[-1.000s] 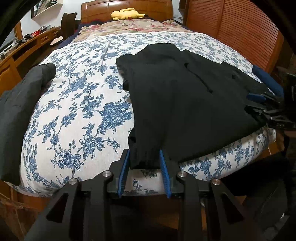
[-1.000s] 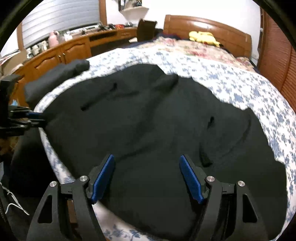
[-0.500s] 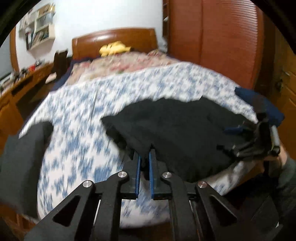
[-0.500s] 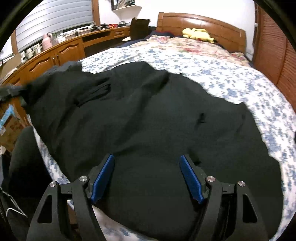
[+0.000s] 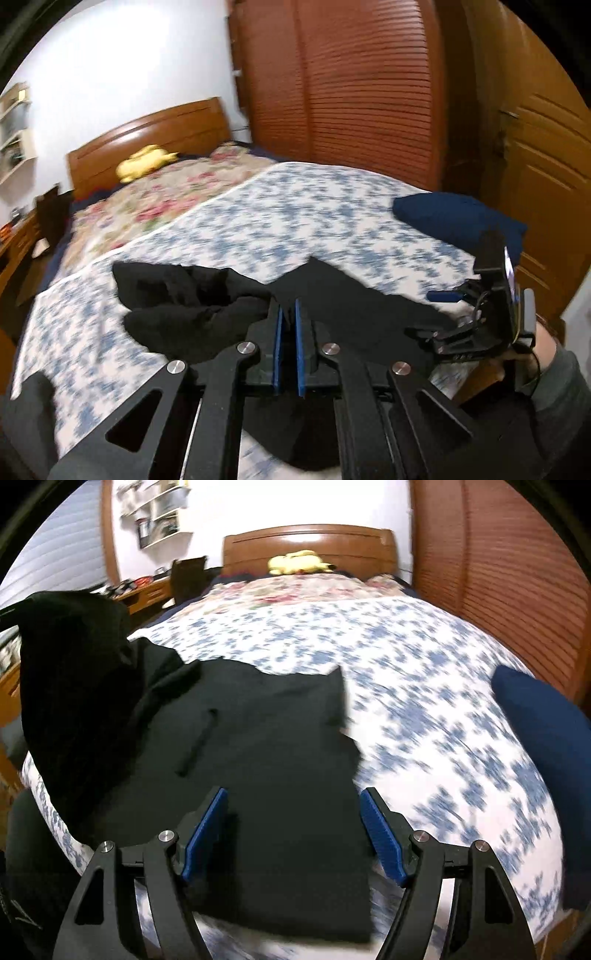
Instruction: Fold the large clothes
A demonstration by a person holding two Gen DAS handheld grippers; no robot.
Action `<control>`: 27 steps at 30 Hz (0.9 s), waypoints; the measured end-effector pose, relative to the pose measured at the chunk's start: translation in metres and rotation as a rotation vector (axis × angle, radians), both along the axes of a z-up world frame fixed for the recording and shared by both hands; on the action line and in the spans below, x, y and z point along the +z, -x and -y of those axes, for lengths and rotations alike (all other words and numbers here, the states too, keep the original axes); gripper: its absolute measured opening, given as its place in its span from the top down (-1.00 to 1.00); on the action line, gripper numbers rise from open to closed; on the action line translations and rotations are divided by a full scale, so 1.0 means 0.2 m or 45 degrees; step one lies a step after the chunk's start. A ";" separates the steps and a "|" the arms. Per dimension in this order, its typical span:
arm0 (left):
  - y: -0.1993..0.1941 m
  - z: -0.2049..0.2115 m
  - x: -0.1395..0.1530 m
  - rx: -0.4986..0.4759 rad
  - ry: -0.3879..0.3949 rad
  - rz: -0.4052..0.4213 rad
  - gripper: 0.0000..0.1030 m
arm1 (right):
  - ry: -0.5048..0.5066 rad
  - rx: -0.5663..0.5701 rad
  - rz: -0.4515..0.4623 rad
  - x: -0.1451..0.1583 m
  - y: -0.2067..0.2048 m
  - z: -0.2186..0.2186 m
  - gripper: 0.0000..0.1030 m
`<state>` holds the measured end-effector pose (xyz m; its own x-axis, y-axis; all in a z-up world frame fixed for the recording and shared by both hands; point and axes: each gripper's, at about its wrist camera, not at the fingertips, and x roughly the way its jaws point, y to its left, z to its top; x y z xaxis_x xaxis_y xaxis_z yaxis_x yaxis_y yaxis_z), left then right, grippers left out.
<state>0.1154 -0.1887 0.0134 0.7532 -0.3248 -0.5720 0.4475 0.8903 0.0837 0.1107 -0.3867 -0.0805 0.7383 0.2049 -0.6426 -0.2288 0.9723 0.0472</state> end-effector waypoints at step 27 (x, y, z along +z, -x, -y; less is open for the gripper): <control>0.03 0.27 -0.14 -0.139 0.069 -0.088 0.34 | -0.107 -0.028 0.092 0.17 0.06 0.15 -0.46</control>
